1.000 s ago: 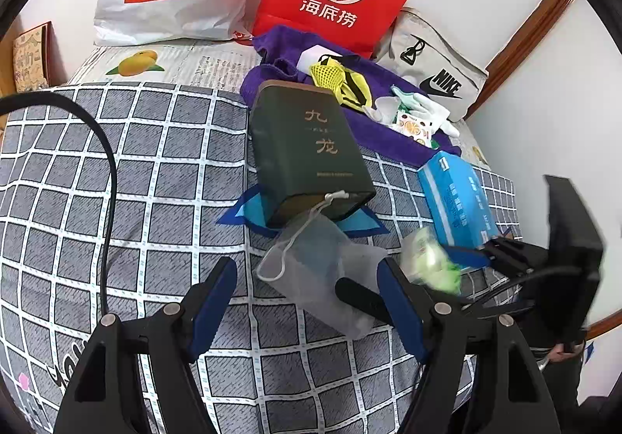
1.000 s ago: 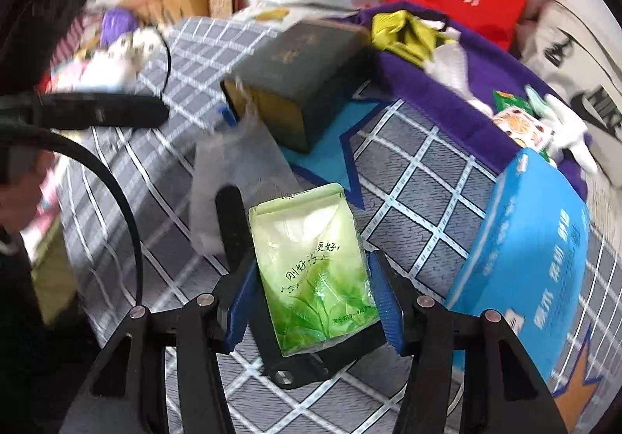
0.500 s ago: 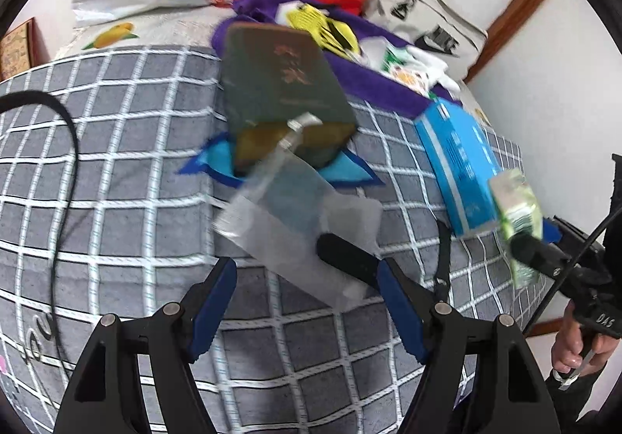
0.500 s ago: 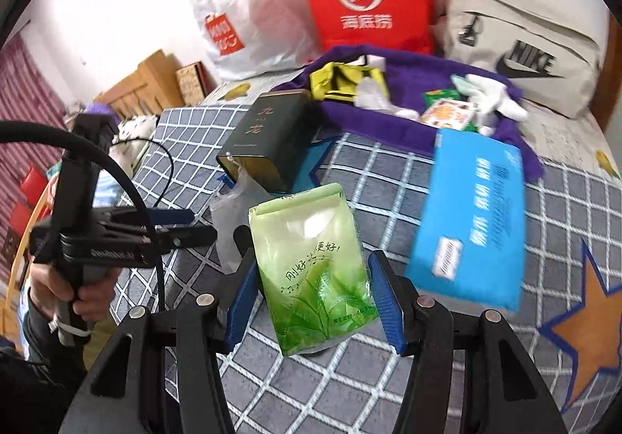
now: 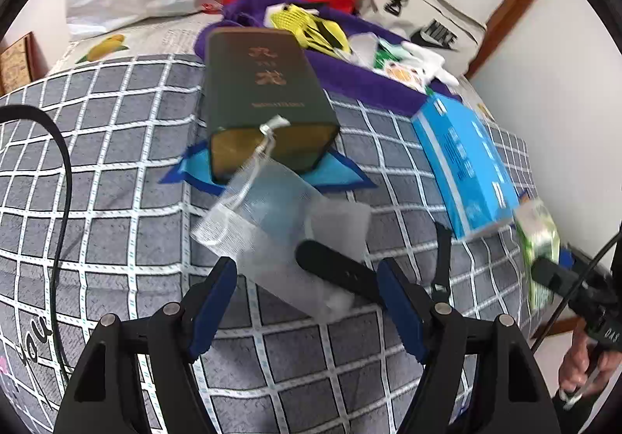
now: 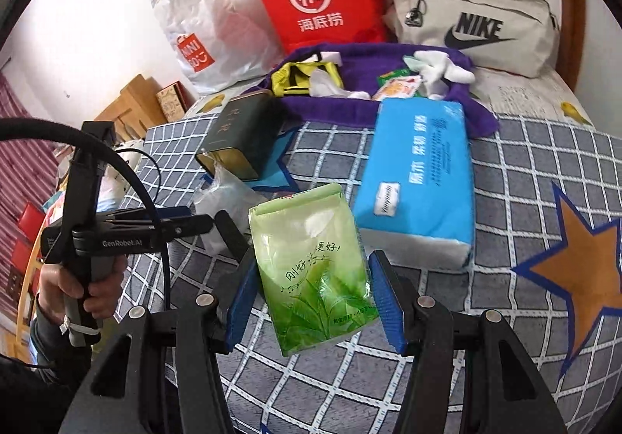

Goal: Organize soft objects
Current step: 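Pull the white mesh bag from beside the green tin with the left gripper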

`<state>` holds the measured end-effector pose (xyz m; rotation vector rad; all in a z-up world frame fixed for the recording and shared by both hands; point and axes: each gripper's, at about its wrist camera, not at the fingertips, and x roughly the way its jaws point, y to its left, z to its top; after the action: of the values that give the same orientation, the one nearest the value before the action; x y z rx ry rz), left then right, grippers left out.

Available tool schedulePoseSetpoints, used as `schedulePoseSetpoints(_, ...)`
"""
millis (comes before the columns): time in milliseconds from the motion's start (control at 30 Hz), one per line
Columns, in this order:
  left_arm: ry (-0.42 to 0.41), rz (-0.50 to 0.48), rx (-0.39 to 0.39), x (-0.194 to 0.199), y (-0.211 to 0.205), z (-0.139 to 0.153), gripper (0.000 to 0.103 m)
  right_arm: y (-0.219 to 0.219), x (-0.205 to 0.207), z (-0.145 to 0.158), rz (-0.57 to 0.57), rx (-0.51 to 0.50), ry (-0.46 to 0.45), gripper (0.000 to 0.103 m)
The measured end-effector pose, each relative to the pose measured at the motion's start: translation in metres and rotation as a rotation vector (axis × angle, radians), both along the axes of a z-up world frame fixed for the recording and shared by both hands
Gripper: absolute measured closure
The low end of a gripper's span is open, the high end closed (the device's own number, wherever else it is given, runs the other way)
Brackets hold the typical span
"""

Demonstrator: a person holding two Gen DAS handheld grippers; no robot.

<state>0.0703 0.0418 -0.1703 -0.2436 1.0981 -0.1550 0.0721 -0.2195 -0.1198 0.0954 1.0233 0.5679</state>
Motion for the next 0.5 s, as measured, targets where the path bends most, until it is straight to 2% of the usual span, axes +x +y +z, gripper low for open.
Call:
schedulePoseSetpoints(267, -0.047, 0.056, 0.034, 0.014, 0.006, -0.004, 0.03, -0.005, -0.003, -0.01, -0.013, -0.018, 0.02, 0.047)
schedulePoseSetpoints(367, -0.053, 0.066, 0.01, 0.021, 0.008, -0.008, 0.03, -0.007, -0.003, -0.014, -0.015, -0.016, 0.03, 0.047)
schedulePoseSetpoints(467, -0.057, 0.067, -0.046, 0.026, 0.004, -0.017, 0.029, -0.005, -0.002, -0.018, -0.012, -0.012, 0.039, 0.047)
schedulePoseSetpoints(500, -0.047, 0.066, -0.041, 0.028, 0.001, -0.02, 0.028, -0.005, -0.002, -0.02, -0.01, -0.01, 0.043, 0.047)
